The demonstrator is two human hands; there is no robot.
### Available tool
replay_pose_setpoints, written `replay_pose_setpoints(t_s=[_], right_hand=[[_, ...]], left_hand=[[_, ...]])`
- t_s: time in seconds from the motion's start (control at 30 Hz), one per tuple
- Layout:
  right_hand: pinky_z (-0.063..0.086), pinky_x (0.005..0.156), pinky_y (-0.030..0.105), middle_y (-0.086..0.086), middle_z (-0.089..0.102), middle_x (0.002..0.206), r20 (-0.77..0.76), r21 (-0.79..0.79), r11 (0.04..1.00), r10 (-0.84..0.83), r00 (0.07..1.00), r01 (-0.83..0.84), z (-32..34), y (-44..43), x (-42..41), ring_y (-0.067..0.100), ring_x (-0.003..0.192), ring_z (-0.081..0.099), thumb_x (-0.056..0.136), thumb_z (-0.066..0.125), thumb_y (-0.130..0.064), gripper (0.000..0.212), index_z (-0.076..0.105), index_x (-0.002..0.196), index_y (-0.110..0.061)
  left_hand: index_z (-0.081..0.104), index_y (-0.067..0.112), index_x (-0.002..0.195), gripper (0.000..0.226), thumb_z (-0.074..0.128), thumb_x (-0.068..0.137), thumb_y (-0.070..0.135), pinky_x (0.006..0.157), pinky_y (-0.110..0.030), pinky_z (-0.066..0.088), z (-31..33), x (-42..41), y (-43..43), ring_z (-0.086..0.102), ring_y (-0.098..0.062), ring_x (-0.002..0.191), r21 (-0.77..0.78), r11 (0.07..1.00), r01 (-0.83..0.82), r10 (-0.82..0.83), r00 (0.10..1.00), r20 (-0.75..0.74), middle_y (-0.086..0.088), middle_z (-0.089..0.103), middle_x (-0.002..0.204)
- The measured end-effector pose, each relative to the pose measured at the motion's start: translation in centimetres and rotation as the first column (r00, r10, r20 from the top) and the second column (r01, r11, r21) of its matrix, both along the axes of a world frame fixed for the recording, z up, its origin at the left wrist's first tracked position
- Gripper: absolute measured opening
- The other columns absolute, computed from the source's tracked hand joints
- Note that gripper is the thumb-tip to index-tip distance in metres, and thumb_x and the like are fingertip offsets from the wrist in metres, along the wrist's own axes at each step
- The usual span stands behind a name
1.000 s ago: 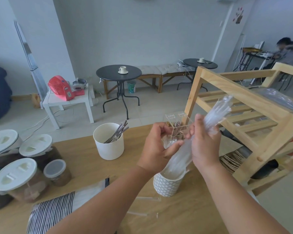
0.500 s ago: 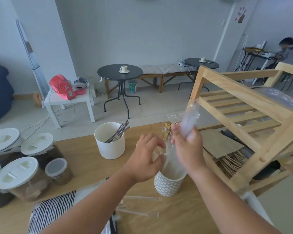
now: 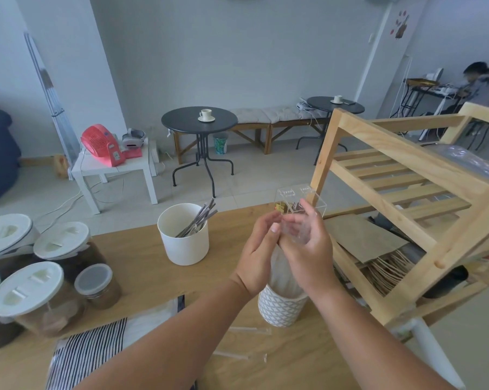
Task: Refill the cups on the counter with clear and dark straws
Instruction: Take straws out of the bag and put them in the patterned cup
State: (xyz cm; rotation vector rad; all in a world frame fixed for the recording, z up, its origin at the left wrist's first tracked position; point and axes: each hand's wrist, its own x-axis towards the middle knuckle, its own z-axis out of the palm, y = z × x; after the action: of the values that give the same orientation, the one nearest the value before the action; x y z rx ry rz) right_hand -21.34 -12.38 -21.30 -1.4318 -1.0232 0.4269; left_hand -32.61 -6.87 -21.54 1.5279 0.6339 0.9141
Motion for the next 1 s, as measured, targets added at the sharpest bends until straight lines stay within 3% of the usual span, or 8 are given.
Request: replay_pose_setpoints(t_s=[0.17,0.3,0.43,0.53,0.63,0.77,0.9,1.0], right_hand=[[0.049,0.11,0.022,-0.014,0.059,0.146,0.26,0.051,0.998,-0.049,0.964,0.037,0.5,-0.5,1.5,0.003,0.137,0.056,0.099,0.074,-0.047,0.082,0.028,0.165,-0.037],[0.052,0.111,0.037,-0.004,0.064,0.144,0.719,-0.113,0.993,0.059,0.692,0.033,0.4,-1.0,2.3,0.01,0.135,0.057,0.11,0.05,-0.039,0.045,0.063,0.148,-0.019],[0.052,0.108,0.036,-0.004,0.068,0.137,0.693,-0.059,0.998,0.015,0.721,0.036,2.0,-1.5,2.1,0.013,0.133,0.059,0.112,0.039,-0.046,0.041,0.066,0.134,-0.022],[0.042,0.119,0.036,0.0,0.054,0.158,0.699,-0.029,0.997,-0.026,0.715,0.065,3.6,-1.1,2.7,0.014,0.149,0.046,0.112,0.032,-0.056,0.06,0.047,0.156,-0.018],[0.026,0.131,0.043,0.0,0.036,0.171,0.813,-0.296,0.954,0.223,0.538,0.052,2.9,-0.8,1.9,0.017,0.161,0.026,0.11,0.024,-0.064,0.073,0.036,0.164,-0.017],[0.022,0.131,0.047,-0.005,0.052,0.158,0.84,-0.492,0.864,0.439,0.32,0.108,-0.2,-1.3,1.4,0.02,0.158,0.032,0.106,0.018,-0.06,0.066,0.054,0.148,-0.024],[0.018,0.13,0.043,-0.009,0.06,0.152,0.806,-0.516,0.854,0.455,0.379,0.072,-0.2,-1.7,1.6,0.022,0.156,0.038,0.103,0.008,-0.057,0.072,0.059,0.145,-0.029],[0.021,0.131,0.042,-0.005,0.055,0.159,0.788,-0.497,0.867,0.434,0.437,0.035,0.8,-2.2,1.4,0.021,0.156,0.037,0.105,0.011,-0.06,0.074,0.054,0.155,-0.026]], left_hand=[[0.051,0.033,0.145,0.052,0.036,0.102,0.057,0.104,-0.013,0.041,0.3,-0.3,0.7,0.051,0.003,0.134,-0.025,1.0,0.016,-0.016,0.999,-0.027,0.013,0.06,0.143],[0.05,0.032,0.148,0.056,0.029,0.104,0.059,0.12,-0.036,0.036,-0.4,-0.3,0.8,0.048,-0.002,0.139,-0.03,0.999,0.018,-0.019,0.999,-0.047,0.014,0.057,0.146],[0.047,0.053,0.141,0.051,0.027,0.098,0.073,0.12,-0.041,0.035,-0.7,-0.4,0.7,0.048,0.004,0.136,-0.08,0.997,0.009,-0.015,0.997,-0.078,0.02,0.058,0.143],[0.044,0.053,0.143,0.053,0.025,0.098,0.074,0.122,-0.043,0.033,-1.0,-0.5,0.5,0.047,0.002,0.139,-0.123,0.992,0.013,-0.022,0.997,-0.077,0.018,0.055,0.147],[0.038,0.033,0.154,0.071,0.021,0.097,0.073,0.123,-0.045,0.032,-1.1,-0.3,0.3,0.048,-0.004,0.14,-0.171,0.985,0.014,-0.016,1.0,-0.006,0.012,0.056,0.147],[0.037,0.027,0.155,0.078,0.02,0.094,0.073,0.126,-0.048,0.024,-0.7,-0.8,0.5,0.043,-0.016,0.145,-0.29,0.957,-0.018,0.04,0.997,0.069,0.003,0.054,0.149],[0.038,0.025,0.155,0.069,0.023,0.101,0.064,0.119,-0.035,0.032,-1.6,-2.6,1.3,0.048,-0.011,0.139,-0.258,0.965,-0.055,0.062,0.998,0.019,0.003,0.056,0.147],[0.051,0.024,0.14,0.031,0.041,0.111,0.03,0.102,-0.028,0.046,-3.4,-5.1,2.5,0.059,-0.014,0.126,-0.147,0.977,-0.154,0.121,0.97,-0.213,0.003,0.064,0.132]])
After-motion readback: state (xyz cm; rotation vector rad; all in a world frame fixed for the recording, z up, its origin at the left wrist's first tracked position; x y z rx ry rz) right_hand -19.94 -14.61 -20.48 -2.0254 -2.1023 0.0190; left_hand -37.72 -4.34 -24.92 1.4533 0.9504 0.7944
